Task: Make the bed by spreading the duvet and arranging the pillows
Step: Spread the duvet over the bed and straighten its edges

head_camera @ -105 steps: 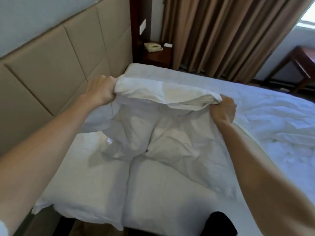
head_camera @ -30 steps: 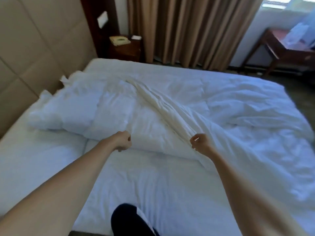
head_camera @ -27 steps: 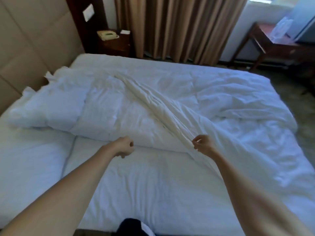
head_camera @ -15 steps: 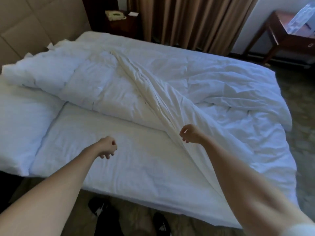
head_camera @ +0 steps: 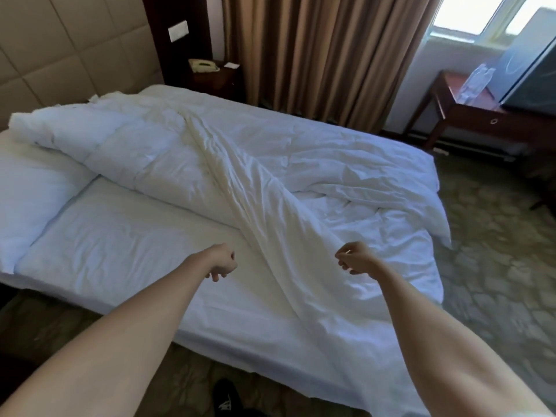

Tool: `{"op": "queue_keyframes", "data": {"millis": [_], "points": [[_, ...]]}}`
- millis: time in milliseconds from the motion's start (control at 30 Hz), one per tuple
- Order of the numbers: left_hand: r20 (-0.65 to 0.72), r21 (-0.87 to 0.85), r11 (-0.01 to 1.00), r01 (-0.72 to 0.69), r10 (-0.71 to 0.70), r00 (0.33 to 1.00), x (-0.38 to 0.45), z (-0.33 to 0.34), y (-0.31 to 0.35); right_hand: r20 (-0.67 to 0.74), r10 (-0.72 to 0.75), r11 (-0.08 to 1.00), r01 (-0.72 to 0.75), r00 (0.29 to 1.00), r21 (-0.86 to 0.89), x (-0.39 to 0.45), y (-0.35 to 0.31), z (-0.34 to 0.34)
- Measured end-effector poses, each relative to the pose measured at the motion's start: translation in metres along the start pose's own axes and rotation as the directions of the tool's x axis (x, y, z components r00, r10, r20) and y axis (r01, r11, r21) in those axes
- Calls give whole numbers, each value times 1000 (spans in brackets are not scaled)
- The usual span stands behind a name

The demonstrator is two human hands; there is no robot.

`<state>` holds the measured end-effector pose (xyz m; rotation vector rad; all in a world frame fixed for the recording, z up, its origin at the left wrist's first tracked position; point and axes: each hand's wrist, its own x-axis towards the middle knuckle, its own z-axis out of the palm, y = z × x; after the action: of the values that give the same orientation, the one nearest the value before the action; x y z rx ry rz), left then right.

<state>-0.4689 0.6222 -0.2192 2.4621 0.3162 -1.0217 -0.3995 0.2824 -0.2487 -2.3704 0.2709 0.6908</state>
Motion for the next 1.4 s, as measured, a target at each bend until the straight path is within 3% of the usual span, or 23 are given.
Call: {"op": "queue_keyframes", "data": {"millis": [100,200,533,633,733,767,833,933,1100,1233,1300,1333,1400], "points": [[-46,-87,996,-20,16,999,-13,38,23,20,30,997,-28,999,-77,-13,45,-6],[-60,-220,975,19,-32,998,-19,90,39,141,47,975,-15,989,-221,-32,79,-8],[154,-456,862,220,-167,974,-30,288,115,442,6,863,218,897,-455,-19,181,36],[172,-573,756,316,-266,948,-24,313,125,628,-75,607,535,775,-588,7,201,64],[130,-653,664,364,-375,918,-11,334,141,817,-185,133,838,546,-529,27,216,92],[112,-678,640,362,-397,911,-6,340,150,867,-156,-16,876,474,-482,32,223,104],[110,-723,598,346,-394,913,5,355,167,911,-50,-242,880,410,-409,40,242,126],[119,-755,567,331,-378,918,16,381,189,911,114,-397,859,397,-324,46,264,149],[124,-775,525,351,-419,899,20,430,209,849,200,-254,863,489,-437,57,319,147],[103,-784,496,373,-489,866,11,466,234,863,134,-365,834,486,-413,62,351,117],[78,-802,474,364,-520,850,7,477,257,886,26,-360,831,463,-424,67,348,92],[56,-814,466,347,-532,845,7,482,271,893,-39,-301,847,448,-438,71,346,78],[32,-835,443,326,-552,833,4,489,305,897,-131,-45,902,421,-430,75,340,47]]}}
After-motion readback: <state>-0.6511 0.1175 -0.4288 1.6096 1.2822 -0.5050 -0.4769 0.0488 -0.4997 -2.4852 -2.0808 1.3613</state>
